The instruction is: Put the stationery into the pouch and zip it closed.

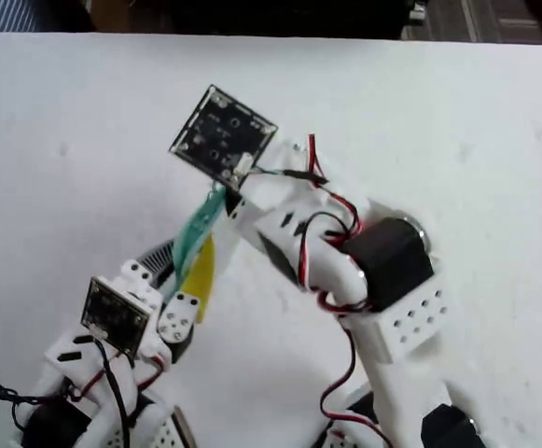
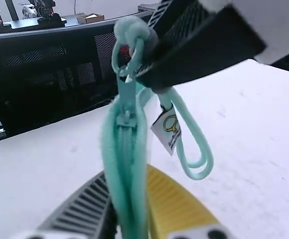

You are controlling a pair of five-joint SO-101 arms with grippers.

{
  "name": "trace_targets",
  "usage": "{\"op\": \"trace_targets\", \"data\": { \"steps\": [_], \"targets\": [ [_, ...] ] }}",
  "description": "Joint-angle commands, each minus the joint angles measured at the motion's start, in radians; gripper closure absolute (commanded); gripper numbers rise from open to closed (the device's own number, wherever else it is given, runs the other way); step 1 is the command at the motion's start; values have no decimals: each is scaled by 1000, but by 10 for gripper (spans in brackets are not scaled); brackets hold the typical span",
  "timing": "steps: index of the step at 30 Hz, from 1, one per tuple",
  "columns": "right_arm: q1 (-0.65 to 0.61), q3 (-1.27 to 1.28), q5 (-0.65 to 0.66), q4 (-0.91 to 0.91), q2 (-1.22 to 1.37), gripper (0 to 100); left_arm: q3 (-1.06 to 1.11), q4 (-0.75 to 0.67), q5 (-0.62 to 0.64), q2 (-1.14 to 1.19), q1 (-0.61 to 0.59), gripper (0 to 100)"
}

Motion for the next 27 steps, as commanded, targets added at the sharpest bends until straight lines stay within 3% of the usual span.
{"op": "trace_targets", "data": {
  "steps": [1, 15, 27],
  "targets": [
    [104, 20, 0, -76, -2, 981, -49, 9, 2, 1, -1, 977],
    [282, 325, -23, -389, -2, 981, -51, 14, -44, -1, -1, 979],
    [378, 333, -74, -493, 44, 981, -118, 78, -49, -1, -2, 979]
  ]
}}
